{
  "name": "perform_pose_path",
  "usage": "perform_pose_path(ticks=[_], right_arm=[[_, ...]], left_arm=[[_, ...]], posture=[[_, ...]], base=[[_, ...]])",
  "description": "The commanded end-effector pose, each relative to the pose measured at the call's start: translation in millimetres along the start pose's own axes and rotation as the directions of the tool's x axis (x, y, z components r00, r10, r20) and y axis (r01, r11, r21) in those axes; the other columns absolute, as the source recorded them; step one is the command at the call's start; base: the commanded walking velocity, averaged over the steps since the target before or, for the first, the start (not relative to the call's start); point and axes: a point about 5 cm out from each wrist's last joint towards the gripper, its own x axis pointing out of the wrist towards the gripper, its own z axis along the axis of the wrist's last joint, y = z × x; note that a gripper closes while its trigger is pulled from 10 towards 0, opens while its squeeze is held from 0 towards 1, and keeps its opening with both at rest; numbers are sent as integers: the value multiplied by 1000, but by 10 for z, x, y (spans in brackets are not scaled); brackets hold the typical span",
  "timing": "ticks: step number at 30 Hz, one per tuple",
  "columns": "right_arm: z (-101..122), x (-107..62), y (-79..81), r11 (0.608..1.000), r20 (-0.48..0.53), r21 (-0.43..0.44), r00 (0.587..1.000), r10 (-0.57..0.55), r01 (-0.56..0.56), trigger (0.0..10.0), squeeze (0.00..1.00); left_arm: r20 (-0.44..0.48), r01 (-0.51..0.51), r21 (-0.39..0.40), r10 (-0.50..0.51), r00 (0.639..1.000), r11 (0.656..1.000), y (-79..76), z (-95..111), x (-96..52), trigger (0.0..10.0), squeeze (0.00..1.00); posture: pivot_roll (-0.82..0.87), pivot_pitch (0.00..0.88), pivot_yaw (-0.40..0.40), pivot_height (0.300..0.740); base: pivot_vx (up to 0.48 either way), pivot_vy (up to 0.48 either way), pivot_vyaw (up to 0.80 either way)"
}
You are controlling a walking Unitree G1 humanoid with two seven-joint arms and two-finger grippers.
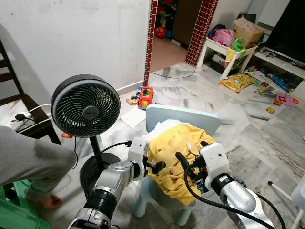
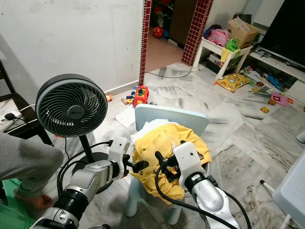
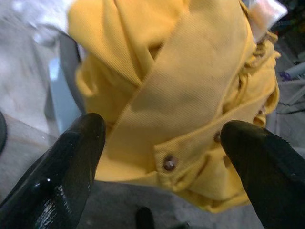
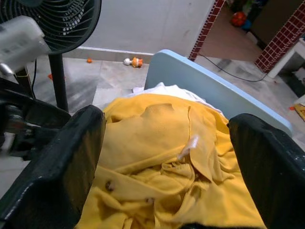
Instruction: Hang hanger
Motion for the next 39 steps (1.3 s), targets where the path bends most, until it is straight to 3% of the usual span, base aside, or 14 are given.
perform_pose_path(ticks=[1,9,11,12,15,17,26,29,30,31,32,33,39], right_arm=[[32,-63,-12,1000,-9,-3,1000,-1,1,10000,0],[-25,-316,215,995,-103,78,992,77,-69,10000,0],[-122,-506,307,991,-186,114,979,88,-67,10000,0],[-122,-506,307,991,-186,114,979,88,-67,10000,0],[-177,-827,355,987,-270,160,961,60,-17,10000,0],[-171,-917,370,985,-291,171,955,56,-6,10000,0],[-90,-1125,451,980,-333,199,942,48,20,10000,0],[-60,-1163,462,979,-337,201,940,56,13,10000,0],[-47,-1168,438,980,-338,196,940,54,14,10000,0],[-47,-1168,438,980,-338,196,940,54,14,10000,0],[-38,-1172,419,981,-341,192,939,50,17,10000,0],[-35,-1171,412,982,-342,189,938,48,19,10000,0],[-23,-1133,388,984,-336,178,941,47,14,10000,0]], left_arm=[[-7,18,-3,-18,1000,1000,-71,30,39,10000,0],[-38,34,-11,-34,999,999,-100,27,70,10000,0],[-51,38,-12,-39,998,999,-111,32,81,10000,0],[-51,38,-12,-39,998,999,-111,32,81,10000,0],[-69,33,-33,-35,997,999,-113,23,101,10000,0],[-71,30,-38,-33,997,999,-117,24,109,10000,0],[-100,11,-49,-16,995,999,-125,-29,142,10000,0],[-106,-21,-107,10,994,994,-120,-28,156,10000,0],[-97,-74,-173,57,994,982,-75,0,155,7490,0],[-97,-74,-173,57,994,982,-75,0,155,7490,0],[-88,-92,-228,74,993,969,-47,16,152,1922,0],[-83,-99,-243,81,993,965,-34,20,149,0,0],[-75,-140,-230,125,989,963,60,24,118,0,0]], posture=[[-52,0,-119,740],[-103,0,-104,740],[-130,0,-98,740],[-130,0,-98,740],[-169,33,-98,740],[-182,50,-100,740],[-238,79,-105,740],[-246,82,-105,740],[-248,85,-107,740],[-248,85,-107,740],[-244,85,-111,740],[-241,85,-113,740],[-231,85,-118,740]], base=[[0,0,0],[0,0,0],[0,0,0],[0,0,0],[0,0,0],[0,0,0],[0,0,0],[0,0,0],[0,0,0],[0,0,0],[0,0,0],[0,0,0],[0,0,0]])
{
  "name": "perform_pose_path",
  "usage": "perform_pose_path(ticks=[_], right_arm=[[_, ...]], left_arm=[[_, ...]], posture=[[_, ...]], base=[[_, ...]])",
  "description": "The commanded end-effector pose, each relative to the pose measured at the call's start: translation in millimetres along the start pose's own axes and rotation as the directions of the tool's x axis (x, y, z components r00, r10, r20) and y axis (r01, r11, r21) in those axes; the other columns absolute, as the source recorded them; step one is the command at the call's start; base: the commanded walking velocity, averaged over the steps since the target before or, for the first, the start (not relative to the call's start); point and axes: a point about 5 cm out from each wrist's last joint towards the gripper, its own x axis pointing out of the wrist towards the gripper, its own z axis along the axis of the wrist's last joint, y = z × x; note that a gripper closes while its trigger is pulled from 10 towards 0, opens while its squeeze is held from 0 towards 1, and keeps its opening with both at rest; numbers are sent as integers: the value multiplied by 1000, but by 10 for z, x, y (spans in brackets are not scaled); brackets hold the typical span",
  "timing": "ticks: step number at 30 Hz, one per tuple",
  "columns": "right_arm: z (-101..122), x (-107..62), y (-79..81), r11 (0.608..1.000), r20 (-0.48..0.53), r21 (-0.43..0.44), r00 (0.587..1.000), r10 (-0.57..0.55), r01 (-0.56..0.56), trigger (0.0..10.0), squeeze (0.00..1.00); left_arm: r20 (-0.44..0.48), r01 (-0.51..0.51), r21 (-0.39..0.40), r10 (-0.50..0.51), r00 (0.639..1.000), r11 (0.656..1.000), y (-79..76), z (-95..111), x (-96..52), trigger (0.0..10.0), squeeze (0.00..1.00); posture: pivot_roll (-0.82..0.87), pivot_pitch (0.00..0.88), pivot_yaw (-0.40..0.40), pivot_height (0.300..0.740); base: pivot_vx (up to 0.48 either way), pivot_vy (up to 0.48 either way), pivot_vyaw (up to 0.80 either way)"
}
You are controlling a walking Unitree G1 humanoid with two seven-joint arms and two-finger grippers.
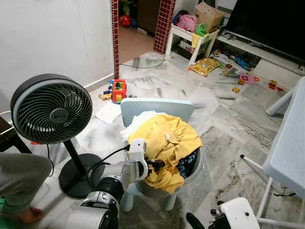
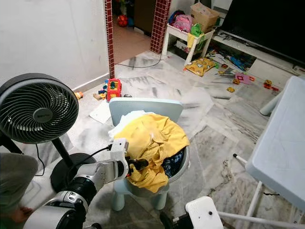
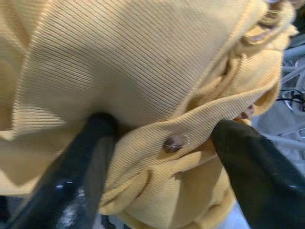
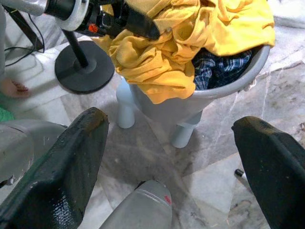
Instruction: Hang hanger
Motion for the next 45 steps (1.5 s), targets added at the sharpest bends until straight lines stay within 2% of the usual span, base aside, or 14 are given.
perform_pose_path(ticks=[1,10,15,20,24,26,31,32,34,36,40,42,43,45], right_arm=[[40,-24,-48,1000,9,-14,1000,-22,22,10000,0],[84,69,-83,1000,25,-27,1000,-14,15,10000,0],[122,143,-127,999,47,-37,998,-30,32,10000,0],[155,190,-176,998,66,-38,996,-52,54,10000,0],[179,216,-205,997,83,-29,994,-74,76,10000,0],[194,240,-212,996,94,-26,993,-78,81,10000,0],[202,267,-229,995,100,-26,991,-90,93,10000,0],[205,277,-233,995,102,-25,990,-92,95,10000,0],[206,280,-234,995,103,-25,990,-92,95,10000,0],[213,293,-240,995,108,-27,990,-95,98,10000,0],[227,304,-249,994,117,-29,988,-104,108,10000,0],[226,308,-254,993,118,-31,987,-111,116,10000,0],[227,310,-255,992,119,-32,986,-115,119,10000,0],[230,311,-255,992,121,-33,986,-116,121,10000,0]], left_arm=[[8,-25,20,25,1000,999,20,40,-4,0,0],[31,-34,33,33,999,999,68,122,-32,0,0],[75,-45,54,41,996,997,95,228,-64,0,0],[123,-66,138,49,991,988,117,324,-96,0,0],[163,-74,249,33,986,966,122,417,-131,0,0],[210,-115,362,39,977,925,151,521,-172,0,0],[281,-166,397,53,958,903,198,649,-225,0,0],[310,-187,446,44,950,875,188,692,-240,0,0],[319,-194,466,40,947,863,185,704,-244,0,0],[356,-211,554,0,935,806,119,761,-254,0,0],[377,-215,603,-37,925,768,36,796,-247,0,0],[391,-209,650,-86,916,731,-52,811,-239,0,0],[378,-194,689,-118,918,699,-110,792,-221,0,0],[371,-181,699,-134,919,692,-152,780,-207,0,0]], posture=[[-226,83,-117,740],[-191,73,-117,740],[-170,61,-110,740],[-159,54,-101,740],[-153,50,-97,740],[-148,47,-91,740],[-143,41,-88,740],[-142,39,-87,740],[-142,39,-87,740],[-143,38,-87,740],[-144,35,-85,740],[-145,35,-85,740],[-146,36,-84,740],[-152,35,-81,740]], base=[[0,0,0],[0,0,0],[0,0,0],[0,0,0],[0,0,0],[0,0,0],[0,0,0],[0,0,0],[0,0,0],[0,0,0],[0,0,0],[0,0,0],[0,0,0],[0,0,0]])
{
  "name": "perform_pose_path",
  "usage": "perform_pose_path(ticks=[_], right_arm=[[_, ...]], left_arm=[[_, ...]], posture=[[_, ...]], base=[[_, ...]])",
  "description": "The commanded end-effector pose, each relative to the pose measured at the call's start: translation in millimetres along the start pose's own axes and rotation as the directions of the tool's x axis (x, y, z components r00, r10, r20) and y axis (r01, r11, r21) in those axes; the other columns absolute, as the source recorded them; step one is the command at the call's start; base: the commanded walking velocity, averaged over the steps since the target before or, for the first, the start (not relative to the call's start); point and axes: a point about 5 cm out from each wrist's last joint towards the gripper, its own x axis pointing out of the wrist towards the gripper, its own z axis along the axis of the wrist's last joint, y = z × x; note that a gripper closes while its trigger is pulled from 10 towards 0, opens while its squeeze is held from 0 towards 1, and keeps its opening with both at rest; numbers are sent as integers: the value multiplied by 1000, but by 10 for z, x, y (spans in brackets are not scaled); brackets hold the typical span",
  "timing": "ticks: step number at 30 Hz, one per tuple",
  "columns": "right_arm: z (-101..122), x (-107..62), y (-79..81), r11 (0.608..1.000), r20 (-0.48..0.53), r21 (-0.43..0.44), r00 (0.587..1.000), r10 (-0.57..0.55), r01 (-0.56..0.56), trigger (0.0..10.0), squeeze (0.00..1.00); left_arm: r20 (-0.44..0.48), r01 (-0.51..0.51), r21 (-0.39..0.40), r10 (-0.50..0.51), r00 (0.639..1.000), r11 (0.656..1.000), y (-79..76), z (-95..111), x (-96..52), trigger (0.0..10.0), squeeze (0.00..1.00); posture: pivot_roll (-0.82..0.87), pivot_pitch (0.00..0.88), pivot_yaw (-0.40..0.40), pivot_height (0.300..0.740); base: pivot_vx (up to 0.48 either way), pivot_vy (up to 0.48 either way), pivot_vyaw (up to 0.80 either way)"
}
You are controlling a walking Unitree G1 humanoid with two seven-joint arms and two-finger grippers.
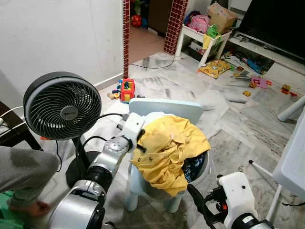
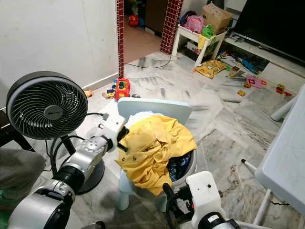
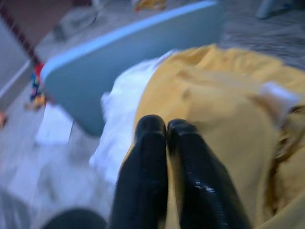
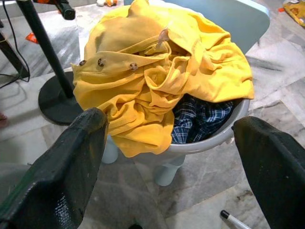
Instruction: Hang hanger
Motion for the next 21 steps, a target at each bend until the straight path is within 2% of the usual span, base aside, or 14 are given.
perform_pose_path(ticks=[1,4,5,6,7,11,12,13,14,15,16,17,19,21], right_arm=[[-17,0,-58,999,-9,-13,999,-34,34,10000,0],[-11,-5,-66,999,-4,-16,999,-40,40,10000,0],[-14,-12,-78,999,-4,-19,999,-45,45,10000,0],[-18,-12,-83,999,-5,-19,999,-47,47,10000,0],[-20,-7,-88,999,-4,-21,999,-48,48,10000,0],[-17,23,-92,999,0,-24,999,-48,48,10000,0],[-14,33,-91,999,1,-26,999,-46,46,10000,0],[-14,33,-91,999,1,-26,999,-46,46,10000,0],[-11,42,-89,999,4,-27,999,-44,44,10000,0],[-9,58,-84,999,7,-31,999,-36,36,10000,0],[-9,58,-84,999,7,-31,999,-36,36,10000,0],[-5,73,-88,999,10,-35,999,-32,32,10000,0],[-4,77,-90,999,11,-36,999,-31,32,10000,0],[6,110,-113,999,16,-44,1000,-26,27,10000,0]], left_arm=[[18,30,33,-30,999,999,-57,80,36,0,0],[33,11,-6,-10,999,1000,-58,105,39,0,0],[22,-17,-89,19,1000,996,-34,61,17,3176,0],[13,-28,-125,30,999,992,-25,27,3,4235,0],[-7,-48,-164,47,999,985,-13,-41,-24,10000,0],[-71,-115,-285,99,993,952,5,-268,-147,10000,0],[-89,-138,-321,115,989,937,10,-317,-184,10000,43],[-89,-138,-321,115,989,937,10,-317,-184,10000,43],[-112,-153,-357,121,986,921,3,-363,-222,10000,1000],[-150,-182,-424,129,980,887,-29,-423,-298,10000,1000],[-150,-182,-424,129,980,887,-29,-423,-298,10000,1000],[-170,-194,-467,128,977,863,-67,-422,-354,10000,1000],[-179,-200,-480,128,976,854,-81,-414,-378,10000,1000],[-210,-163,-540,56,976,826,-203,-362,-414,10000,1000]], posture=[[-152,35,-81,740],[-153,35,-79,740],[-152,35,-79,740],[-144,34,-79,740],[-136,35,-81,740],[-122,37,-85,740],[-119,37,-86,740],[-119,37,-86,740],[-113,38,-88,740],[-107,38,-90,740],[-107,38,-90,740],[-96,36,-93,740],[-96,36,-93,740],[-77,32,-98,740]], base=[[0,0,0],[0,0,0],[0,0,0],[0,0,0],[0,0,0],[0,0,0],[0,0,0],[0,0,0],[0,0,0],[0,0,0],[0,0,0],[0,0,0],[0,0,0],[0,0,0]])
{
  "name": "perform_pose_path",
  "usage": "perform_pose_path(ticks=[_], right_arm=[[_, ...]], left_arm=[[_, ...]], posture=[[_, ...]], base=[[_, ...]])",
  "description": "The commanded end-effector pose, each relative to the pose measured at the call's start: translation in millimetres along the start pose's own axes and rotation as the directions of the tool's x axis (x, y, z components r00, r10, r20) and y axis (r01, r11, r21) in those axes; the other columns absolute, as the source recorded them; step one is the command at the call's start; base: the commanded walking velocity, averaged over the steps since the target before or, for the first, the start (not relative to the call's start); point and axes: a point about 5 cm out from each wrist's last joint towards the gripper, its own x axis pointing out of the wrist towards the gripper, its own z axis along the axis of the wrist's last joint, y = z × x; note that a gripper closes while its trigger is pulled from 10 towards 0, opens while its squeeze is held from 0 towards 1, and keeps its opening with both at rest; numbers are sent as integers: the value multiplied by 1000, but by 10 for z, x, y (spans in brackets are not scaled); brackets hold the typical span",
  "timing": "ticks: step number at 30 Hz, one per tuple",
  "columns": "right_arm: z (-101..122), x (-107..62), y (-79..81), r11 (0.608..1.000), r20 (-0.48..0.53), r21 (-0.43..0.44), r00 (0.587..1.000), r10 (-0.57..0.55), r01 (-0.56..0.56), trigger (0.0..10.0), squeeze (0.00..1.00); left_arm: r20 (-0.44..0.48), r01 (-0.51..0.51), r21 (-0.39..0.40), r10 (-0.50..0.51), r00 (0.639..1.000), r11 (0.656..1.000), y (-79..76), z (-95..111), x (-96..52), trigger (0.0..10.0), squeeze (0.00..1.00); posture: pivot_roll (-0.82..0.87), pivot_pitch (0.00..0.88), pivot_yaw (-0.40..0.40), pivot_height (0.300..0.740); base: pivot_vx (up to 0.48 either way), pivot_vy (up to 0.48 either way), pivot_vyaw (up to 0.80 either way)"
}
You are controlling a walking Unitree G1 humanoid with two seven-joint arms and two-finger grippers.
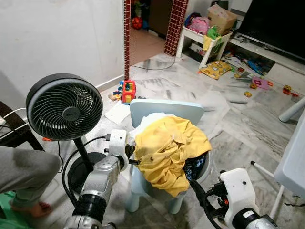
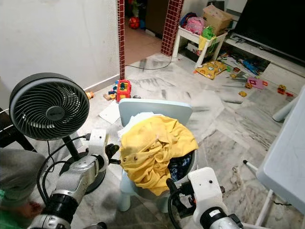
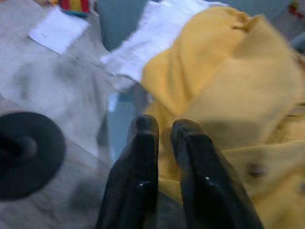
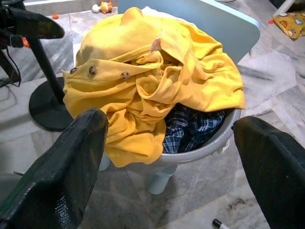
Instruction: Hang hanger
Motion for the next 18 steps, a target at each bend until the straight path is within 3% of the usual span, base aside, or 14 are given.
perform_pose_path(ticks=[1,12,18], right_arm=[[-9,17,-34,1000,-5,-15,1000,-3,2,10000,0],[16,72,-31,1000,12,-24,1000,8,-8,10000,0],[12,64,-28,1000,10,-25,1000,10,-10,10000,0]], left_arm=[[-39,36,-41,-38,999,999,-118,14,-23,10000,1000],[-246,-24,-202,-27,969,979,-139,-191,-100,10000,1000],[-270,-29,-194,-25,963,980,-147,-215,-101,10000,1000]], posture=[[-77,32,-98,740],[-72,31,-90,740],[-78,34,-87,740]], base=[[0,0,0],[0,0,0],[0,0,0]])
